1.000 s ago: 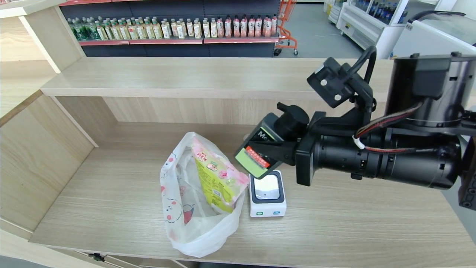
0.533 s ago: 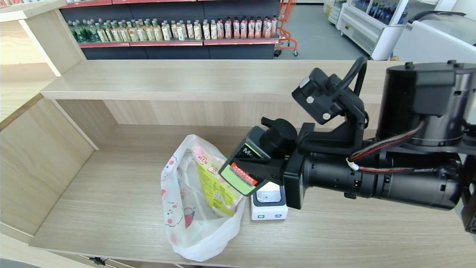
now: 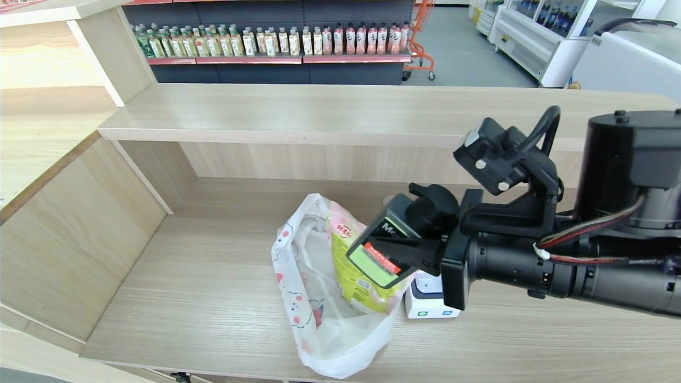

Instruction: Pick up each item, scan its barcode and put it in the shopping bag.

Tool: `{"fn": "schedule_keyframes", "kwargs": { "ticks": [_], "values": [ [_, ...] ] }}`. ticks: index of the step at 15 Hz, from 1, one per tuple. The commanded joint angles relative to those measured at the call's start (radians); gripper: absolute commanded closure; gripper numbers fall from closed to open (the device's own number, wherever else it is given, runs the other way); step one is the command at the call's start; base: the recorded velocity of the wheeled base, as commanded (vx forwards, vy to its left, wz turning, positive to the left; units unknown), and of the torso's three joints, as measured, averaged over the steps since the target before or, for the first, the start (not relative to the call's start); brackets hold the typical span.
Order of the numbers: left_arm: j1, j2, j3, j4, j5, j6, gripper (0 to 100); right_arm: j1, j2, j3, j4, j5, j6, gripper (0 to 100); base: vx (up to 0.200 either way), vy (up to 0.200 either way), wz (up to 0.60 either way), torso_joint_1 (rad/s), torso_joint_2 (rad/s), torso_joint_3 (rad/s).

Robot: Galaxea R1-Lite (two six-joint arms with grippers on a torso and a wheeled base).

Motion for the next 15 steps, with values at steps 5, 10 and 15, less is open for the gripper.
{"fn": "schedule_keyframes", "kwargs": {
  "ticks": [5, 10, 15],
  "values": [
    [0.000, 0.000, 0.000, 0.001, 0.000, -0.001, 0, -0.184, -0.153, 0.240, -0.003, 0.005, 0.100, 100, 0.000, 0.000, 0.00, 0.000, 0.00, 0.000],
    [0.000, 0.000, 0.000, 0.001, 0.000, 0.000, 0, -0.028, -0.080, 0.198, -0.092, 0.005, 0.037, 100, 0.000, 0.000, 0.00, 0.000, 0.00, 0.000],
    [0.000, 0.000, 0.000, 0.001, 0.000, -0.001, 0, 0.000, 0.008, 0.253, -0.114, 0.003, -0.170, 100, 0.000, 0.000, 0.00, 0.000, 0.00, 0.000]
  ]
}}
